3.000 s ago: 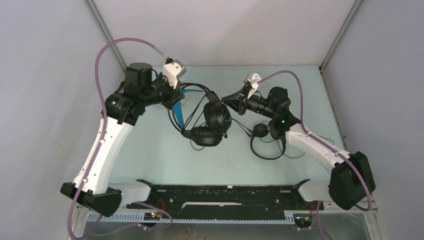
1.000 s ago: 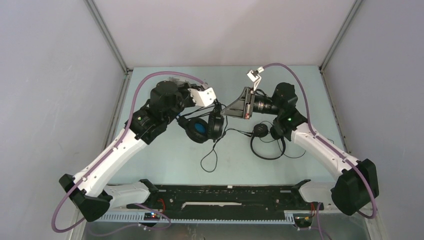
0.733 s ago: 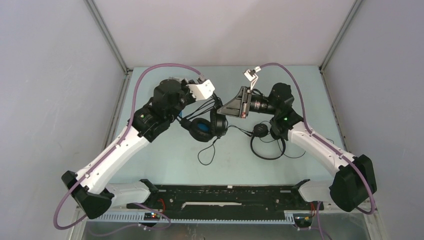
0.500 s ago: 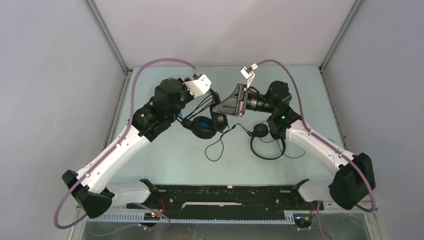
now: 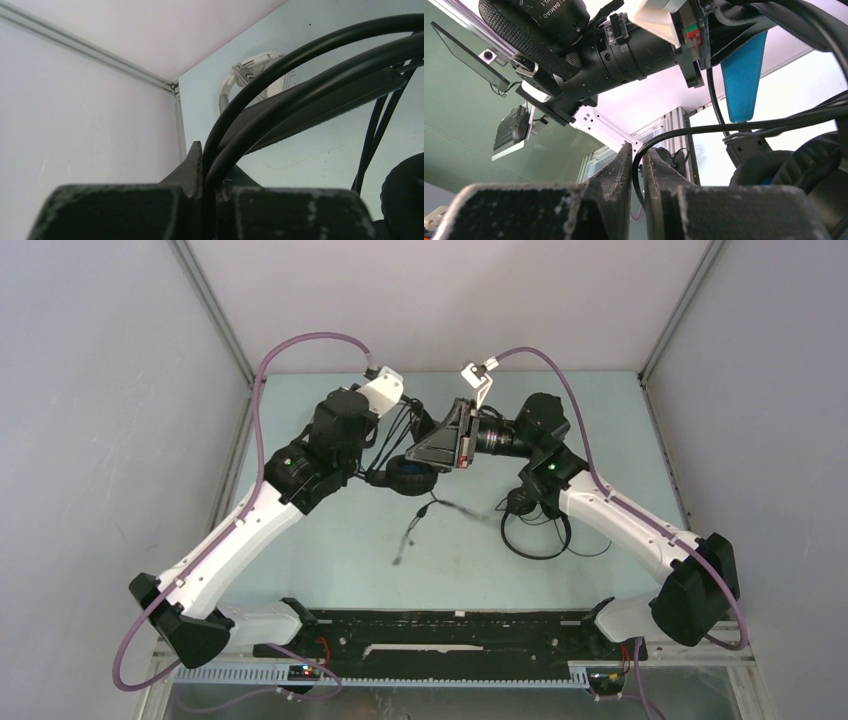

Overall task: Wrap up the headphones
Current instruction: Wrap the headphones cable around the headphones.

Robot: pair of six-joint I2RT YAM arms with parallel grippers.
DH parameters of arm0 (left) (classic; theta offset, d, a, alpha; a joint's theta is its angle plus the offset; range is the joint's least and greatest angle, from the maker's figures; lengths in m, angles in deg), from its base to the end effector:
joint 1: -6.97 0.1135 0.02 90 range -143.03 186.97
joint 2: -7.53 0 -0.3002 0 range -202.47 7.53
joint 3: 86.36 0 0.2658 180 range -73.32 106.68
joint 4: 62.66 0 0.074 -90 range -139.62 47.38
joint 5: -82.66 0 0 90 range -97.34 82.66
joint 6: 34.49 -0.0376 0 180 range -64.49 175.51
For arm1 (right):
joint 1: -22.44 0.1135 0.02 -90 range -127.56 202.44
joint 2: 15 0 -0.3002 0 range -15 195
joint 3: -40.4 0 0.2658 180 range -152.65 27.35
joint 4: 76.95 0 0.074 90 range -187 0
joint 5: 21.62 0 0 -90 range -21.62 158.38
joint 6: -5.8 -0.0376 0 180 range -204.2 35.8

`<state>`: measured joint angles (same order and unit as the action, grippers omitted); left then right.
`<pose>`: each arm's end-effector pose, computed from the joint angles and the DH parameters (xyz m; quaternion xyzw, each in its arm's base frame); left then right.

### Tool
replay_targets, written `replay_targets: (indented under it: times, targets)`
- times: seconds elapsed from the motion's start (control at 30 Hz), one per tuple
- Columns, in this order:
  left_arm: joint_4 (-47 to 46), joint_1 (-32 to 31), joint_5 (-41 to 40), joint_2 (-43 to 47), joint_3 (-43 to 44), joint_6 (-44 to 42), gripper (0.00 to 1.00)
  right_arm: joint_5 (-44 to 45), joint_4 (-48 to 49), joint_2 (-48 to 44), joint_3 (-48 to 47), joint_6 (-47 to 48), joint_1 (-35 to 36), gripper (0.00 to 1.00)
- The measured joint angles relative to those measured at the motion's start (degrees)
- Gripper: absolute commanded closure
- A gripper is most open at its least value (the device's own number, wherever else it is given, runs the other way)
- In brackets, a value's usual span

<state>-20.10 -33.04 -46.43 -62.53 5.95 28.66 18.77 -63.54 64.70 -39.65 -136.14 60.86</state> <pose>0.2147 -0.1493 0.4605 0.2666 0.7508 0.2111 0.5664 0.2389 0.2261 0.4339 -0.2618 0.5953 0.6891 0.3197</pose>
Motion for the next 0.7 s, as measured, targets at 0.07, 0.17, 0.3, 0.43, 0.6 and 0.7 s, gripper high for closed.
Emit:
replay_targets:
  times: [0.07, 0.17, 0.3, 0.43, 0.6, 0.7]
  targets:
    - [0.63, 0.00, -1.11, -0.33, 0.42, 1.97, 1.00, 0.39, 0.07, 0.26, -0.22, 0.76, 0.48, 0.84]
    - [1.62, 0.00, -2.82, -0.94, 1.92, 5.55, 1.00, 1.81, 0.20, 0.35, -0.24, 2.43, 1.01, 0.84]
    - [2.10, 0.00, -4.31, -1.88, 4.70, 9.99, 1.00, 3.85, 0.28, 0.57, -0.81, 4.72, 1.64, 0.83]
    - [3.52, 0.00, -5.44, -3.15, 7.80, 14.56, 1.00, 6.25, 0.28, 1.22, -1.95, 7.61, 2.43, 0.80]
    - [4.87, 0.00, -5.99, -3.87, 8.96, 18.84, 1.00, 9.77, -0.48, 1.95, -2.16, 11.76, 3.69, 0.79]
    - [6.45, 0.00, -5.92, -4.09, 9.75, 20.76, 1.00, 12.11, -1.55, 1.97, -2.16, 14.32, 4.39, 0.79]
